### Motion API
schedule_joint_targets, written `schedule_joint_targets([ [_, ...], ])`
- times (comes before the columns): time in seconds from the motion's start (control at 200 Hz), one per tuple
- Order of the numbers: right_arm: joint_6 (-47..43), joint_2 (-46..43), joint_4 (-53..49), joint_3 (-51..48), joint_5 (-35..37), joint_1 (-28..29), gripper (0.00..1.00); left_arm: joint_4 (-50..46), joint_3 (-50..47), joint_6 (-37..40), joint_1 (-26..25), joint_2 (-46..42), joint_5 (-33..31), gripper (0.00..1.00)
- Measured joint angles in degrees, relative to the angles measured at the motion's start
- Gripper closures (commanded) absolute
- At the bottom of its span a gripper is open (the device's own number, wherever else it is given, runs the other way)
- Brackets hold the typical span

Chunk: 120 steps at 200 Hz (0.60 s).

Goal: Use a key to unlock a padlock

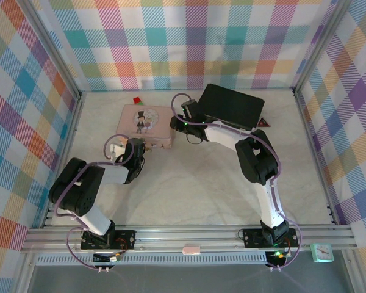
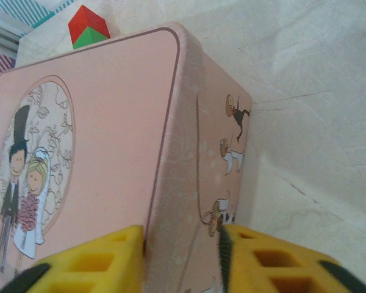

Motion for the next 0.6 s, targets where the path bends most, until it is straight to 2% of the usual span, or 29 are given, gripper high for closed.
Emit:
schedule_joint_targets([
  [0.07,-0.09,-0.04,-0.02,-0.52,-0.09,-0.66,0.35,1.55,-1.03,0.42,0.02,0.17,-2.78,1.00],
  [0.17,0.07,-0.04,-0.24,-0.70,-0.85,-1.86,0.25,5.68,-3.13,1.90,-0.44,0.98,-5.73,1.00],
  [0.405,-0.15,1.73,-1.11,1.36,-3.39,-3.10,0.24,14.27,-5.81,3.30,-0.70,5.77,-6.88,1.00],
  [0.495,-0.83,1.70,-1.07,1.36,-3.78,-3.08,0.23,14.08,-5.90,4.55,-0.70,5.18,-5.57,1.00],
  [0.6,-3.17,1.40,-1.51,1.33,-4.33,-3.04,0.23,8.90,-5.86,6.84,-0.70,0.74,-3.15,1.00],
])
